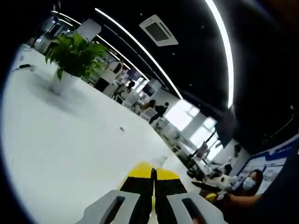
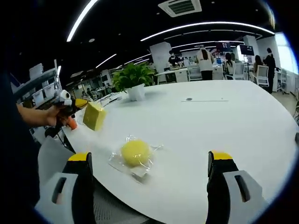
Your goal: Compare the silicone blocks by pressing each to a similar depth, holding the contact briefly, and releasing to observe deformation and rebound differences across the visible hardness samples.
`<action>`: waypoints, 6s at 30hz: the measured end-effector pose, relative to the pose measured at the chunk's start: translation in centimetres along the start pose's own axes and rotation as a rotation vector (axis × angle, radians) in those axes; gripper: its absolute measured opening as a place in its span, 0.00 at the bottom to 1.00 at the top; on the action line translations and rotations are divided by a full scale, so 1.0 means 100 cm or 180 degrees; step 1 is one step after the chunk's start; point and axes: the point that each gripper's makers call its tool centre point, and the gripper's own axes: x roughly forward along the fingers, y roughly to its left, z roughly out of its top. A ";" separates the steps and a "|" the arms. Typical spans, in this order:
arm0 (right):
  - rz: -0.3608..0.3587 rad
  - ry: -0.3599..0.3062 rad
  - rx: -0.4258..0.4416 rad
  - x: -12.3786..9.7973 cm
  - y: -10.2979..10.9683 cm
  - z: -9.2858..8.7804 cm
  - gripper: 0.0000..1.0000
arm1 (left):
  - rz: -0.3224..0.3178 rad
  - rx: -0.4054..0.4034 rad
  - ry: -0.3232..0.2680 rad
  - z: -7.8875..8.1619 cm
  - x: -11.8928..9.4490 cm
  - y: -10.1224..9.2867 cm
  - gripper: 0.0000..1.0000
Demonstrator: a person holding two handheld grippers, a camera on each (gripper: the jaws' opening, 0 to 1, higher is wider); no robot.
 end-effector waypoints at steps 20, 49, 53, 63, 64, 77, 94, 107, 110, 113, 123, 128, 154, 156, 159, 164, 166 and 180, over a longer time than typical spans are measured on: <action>-0.0040 0.0020 0.0177 -0.004 0.001 -0.007 0.96 | 0.0698 0.0272 0.0316 -0.033 0.000 0.075 0.00; -0.0039 0.0124 0.0289 -0.003 -0.003 -0.016 0.96 | 0.1293 0.0552 0.0694 -0.070 -0.011 0.149 0.00; -0.0030 0.0166 0.0296 -0.002 -0.002 -0.020 0.96 | 0.1288 0.0564 0.0718 -0.071 -0.009 0.148 0.00; -0.0002 0.0195 0.0326 0.004 0.000 -0.021 0.96 | 0.1313 0.0637 0.0745 -0.074 -0.002 0.149 0.00; 0.0001 0.0196 0.0325 0.004 0.000 -0.021 0.96 | 0.1317 0.0637 0.0741 -0.074 -0.002 0.150 0.00; 0.0018 0.0209 0.0323 0.007 0.003 -0.022 0.96 | 0.1426 0.0774 0.0609 -0.066 -0.010 0.158 0.22; 0.0031 0.0181 0.0256 0.011 0.005 -0.014 0.96 | 0.0910 0.1071 0.0259 -0.009 -0.024 0.112 0.95; 0.0064 0.0239 0.0055 0.016 0.002 -0.010 0.96 | 0.0800 0.1529 0.0306 0.001 -0.051 0.079 1.00; 0.0070 0.0281 0.0007 0.016 0.002 -0.013 0.96 | 0.0808 0.1663 0.0336 -0.003 -0.059 0.072 1.00; 0.0068 0.0355 -0.0059 0.016 0.004 -0.020 0.96 | 0.0807 0.1665 0.0318 -0.007 -0.068 0.069 1.00; 0.0072 0.0348 -0.0211 0.017 0.014 -0.016 0.96 | 0.0808 0.1809 0.0178 -0.012 -0.094 0.066 1.00; 0.0043 0.0307 -0.0166 0.015 0.011 -0.016 0.96 | 0.0772 0.1846 0.0322 -0.018 -0.095 0.060 1.00; -0.0038 0.0529 -0.0208 0.006 -0.004 -0.039 0.96 | 0.0903 0.1505 0.0501 -0.050 -0.103 0.075 1.00; -0.0033 0.0533 -0.0216 0.005 -0.002 -0.039 0.97 | 0.0895 0.1499 0.0489 -0.051 -0.102 0.072 1.00; -0.0032 0.0530 -0.0231 0.005 -0.001 -0.040 0.97 | 0.0914 0.1450 0.0471 -0.052 -0.102 0.074 1.00; -0.0113 0.0482 -0.0160 0.003 -0.009 -0.040 0.97 | 0.0910 0.1386 0.0466 -0.052 -0.100 0.073 1.00; -0.0146 0.0472 -0.0141 0.001 -0.013 -0.036 0.96 | 0.0895 0.1338 0.0440 -0.048 -0.096 0.069 1.00; -0.0224 0.0366 -0.0109 -0.001 -0.022 -0.030 0.97 | 0.0721 0.1201 0.0588 -0.033 -0.040 0.048 1.00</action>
